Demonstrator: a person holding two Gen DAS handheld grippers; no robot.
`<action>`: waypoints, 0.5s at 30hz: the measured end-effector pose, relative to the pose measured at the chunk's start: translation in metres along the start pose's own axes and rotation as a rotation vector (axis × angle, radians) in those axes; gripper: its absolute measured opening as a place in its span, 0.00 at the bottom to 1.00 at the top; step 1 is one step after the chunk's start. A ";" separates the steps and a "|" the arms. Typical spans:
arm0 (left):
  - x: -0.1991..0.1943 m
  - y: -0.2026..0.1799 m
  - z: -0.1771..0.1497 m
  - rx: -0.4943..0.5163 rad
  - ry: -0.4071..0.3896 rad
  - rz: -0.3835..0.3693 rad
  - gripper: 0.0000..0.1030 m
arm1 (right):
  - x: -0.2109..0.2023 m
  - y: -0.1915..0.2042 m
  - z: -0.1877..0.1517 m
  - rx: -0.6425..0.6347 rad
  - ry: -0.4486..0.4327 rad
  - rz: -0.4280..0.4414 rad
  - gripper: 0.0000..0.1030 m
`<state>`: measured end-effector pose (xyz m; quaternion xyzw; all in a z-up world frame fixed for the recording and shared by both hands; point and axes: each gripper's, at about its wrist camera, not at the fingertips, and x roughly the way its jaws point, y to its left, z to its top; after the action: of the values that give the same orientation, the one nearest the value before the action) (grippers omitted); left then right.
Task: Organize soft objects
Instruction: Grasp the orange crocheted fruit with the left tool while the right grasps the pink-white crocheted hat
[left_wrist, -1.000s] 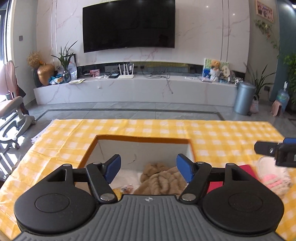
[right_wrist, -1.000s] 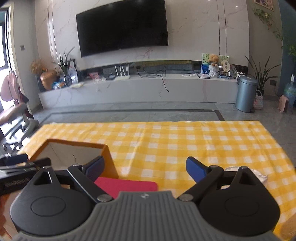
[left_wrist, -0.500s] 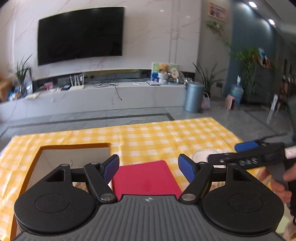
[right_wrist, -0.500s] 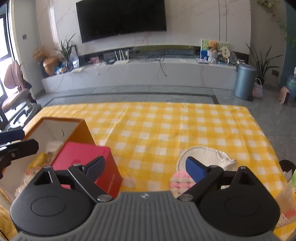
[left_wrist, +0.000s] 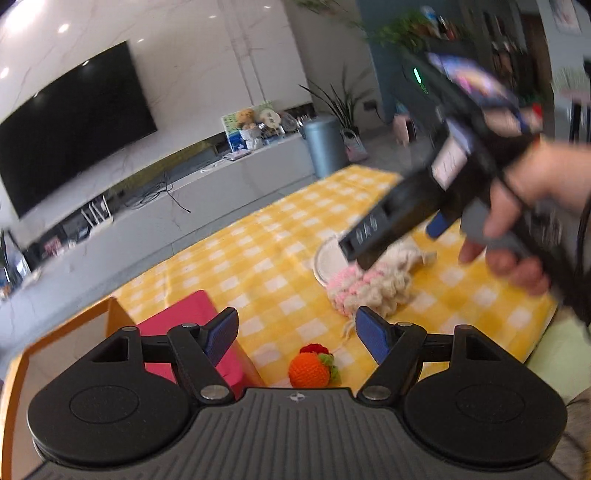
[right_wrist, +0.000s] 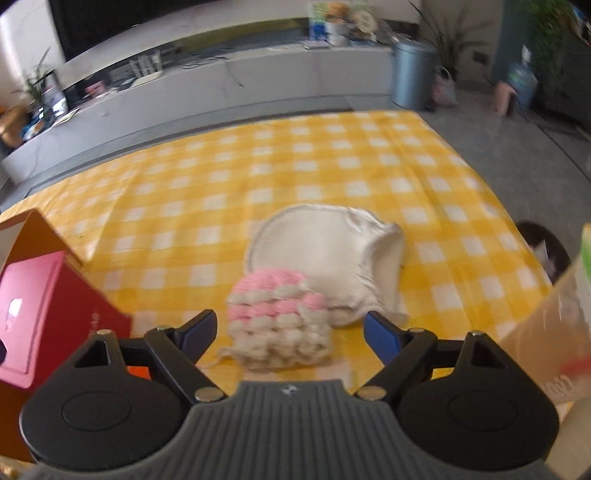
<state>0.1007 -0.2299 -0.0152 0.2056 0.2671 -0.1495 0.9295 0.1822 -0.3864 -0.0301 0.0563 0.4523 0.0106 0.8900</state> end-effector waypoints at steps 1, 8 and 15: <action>0.008 -0.005 -0.001 0.012 0.016 0.005 0.83 | 0.002 -0.006 0.000 0.025 0.003 -0.008 0.83; 0.051 -0.024 -0.014 0.092 0.129 0.055 0.81 | 0.010 -0.027 0.008 0.175 -0.029 -0.014 0.86; 0.075 -0.037 -0.012 0.154 0.223 0.111 0.80 | 0.023 -0.020 0.014 0.167 0.002 0.007 0.87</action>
<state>0.1417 -0.2690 -0.0775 0.3063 0.3449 -0.0943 0.8822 0.2065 -0.4059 -0.0429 0.1318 0.4522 -0.0239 0.8818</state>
